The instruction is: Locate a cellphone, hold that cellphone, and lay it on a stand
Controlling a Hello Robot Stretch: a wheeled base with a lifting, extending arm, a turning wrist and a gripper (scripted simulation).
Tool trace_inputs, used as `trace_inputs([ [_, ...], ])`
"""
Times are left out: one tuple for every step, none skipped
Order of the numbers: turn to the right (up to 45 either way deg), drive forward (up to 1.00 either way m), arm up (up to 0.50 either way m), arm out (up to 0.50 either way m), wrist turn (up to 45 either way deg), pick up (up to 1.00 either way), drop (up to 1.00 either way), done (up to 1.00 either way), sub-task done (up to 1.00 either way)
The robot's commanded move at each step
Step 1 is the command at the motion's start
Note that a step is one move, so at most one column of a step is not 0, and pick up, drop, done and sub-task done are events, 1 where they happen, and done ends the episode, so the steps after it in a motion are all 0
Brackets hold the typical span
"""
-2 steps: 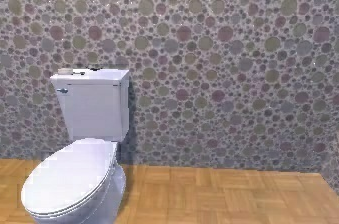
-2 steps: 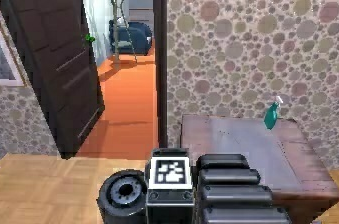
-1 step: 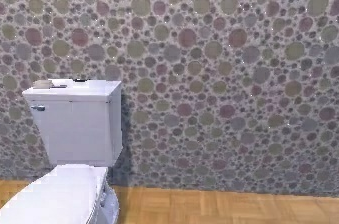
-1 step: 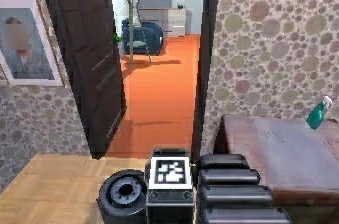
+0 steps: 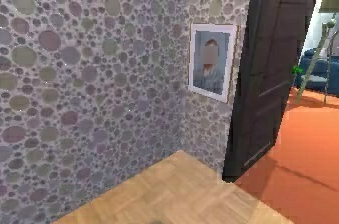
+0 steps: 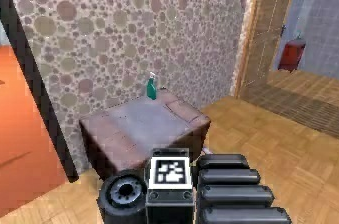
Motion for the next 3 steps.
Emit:
trace_inputs([
  [39.0, 0.00, 0.00, 0.00, 0.0, 0.00, 0.00, 0.00, 0.00],
  [0.0, 0.90, 0.00, 0.00, 0.0, 0.00, 0.00, 0.00, 0.00],
  [9.0, 0.00, 0.00, 0.00, 0.0, 0.00, 0.00, 0.00, 0.00],
])
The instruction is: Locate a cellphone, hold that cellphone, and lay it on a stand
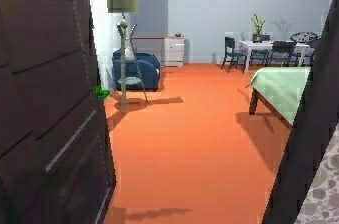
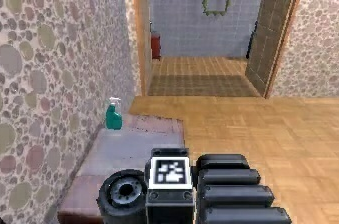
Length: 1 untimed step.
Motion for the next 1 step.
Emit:
trace_inputs([
  [0.0, 0.75, 0.00, 0.00, 0.0, 0.00, 0.00, 0.00, 0.00],
])
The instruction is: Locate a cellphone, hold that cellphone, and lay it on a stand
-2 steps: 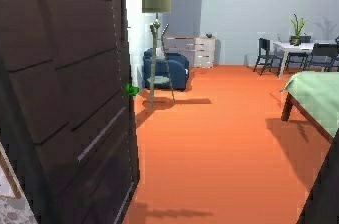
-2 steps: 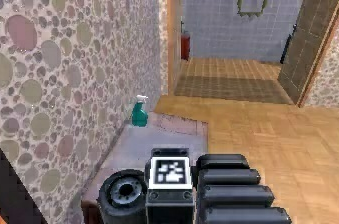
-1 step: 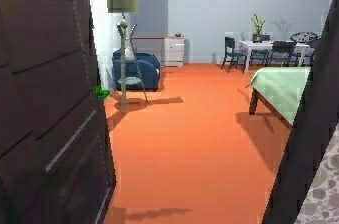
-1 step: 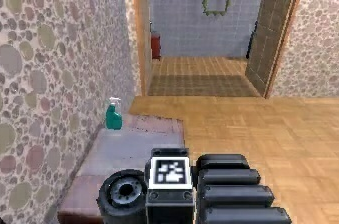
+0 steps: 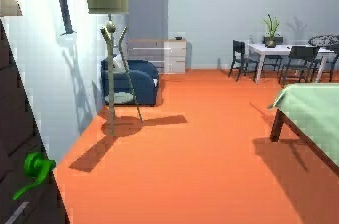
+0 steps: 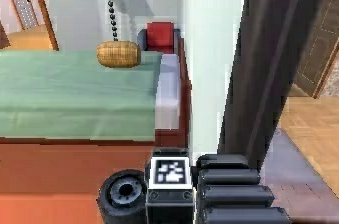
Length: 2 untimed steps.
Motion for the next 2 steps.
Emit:
trace_inputs([
  [15.0, 0.00, 0.00, 0.00, 0.0, 0.00, 0.00, 0.00, 0.00],
  [0.0, 1.00, 0.00, 0.00, 0.0, 0.00, 0.00, 0.00, 0.00],
])
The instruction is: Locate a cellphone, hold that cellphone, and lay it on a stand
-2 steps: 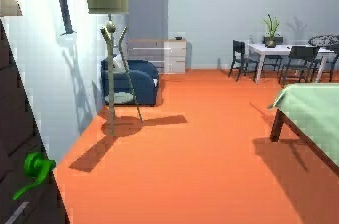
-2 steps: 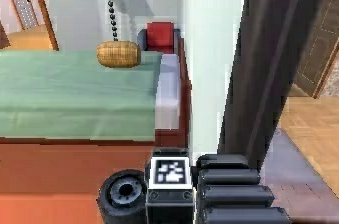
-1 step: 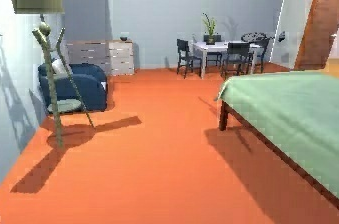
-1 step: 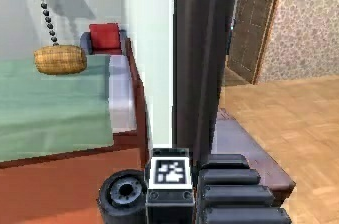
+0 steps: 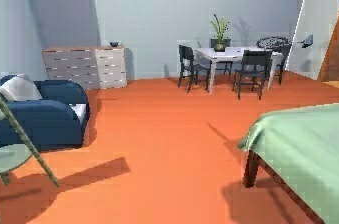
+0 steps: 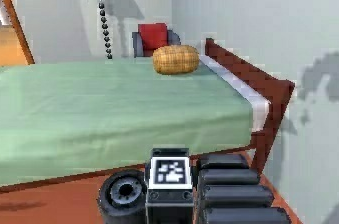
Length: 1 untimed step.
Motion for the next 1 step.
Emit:
trace_inputs([
  [0.0, 1.00, 0.00, 0.00, 0.0, 0.00, 0.00, 0.00, 0.00],
])
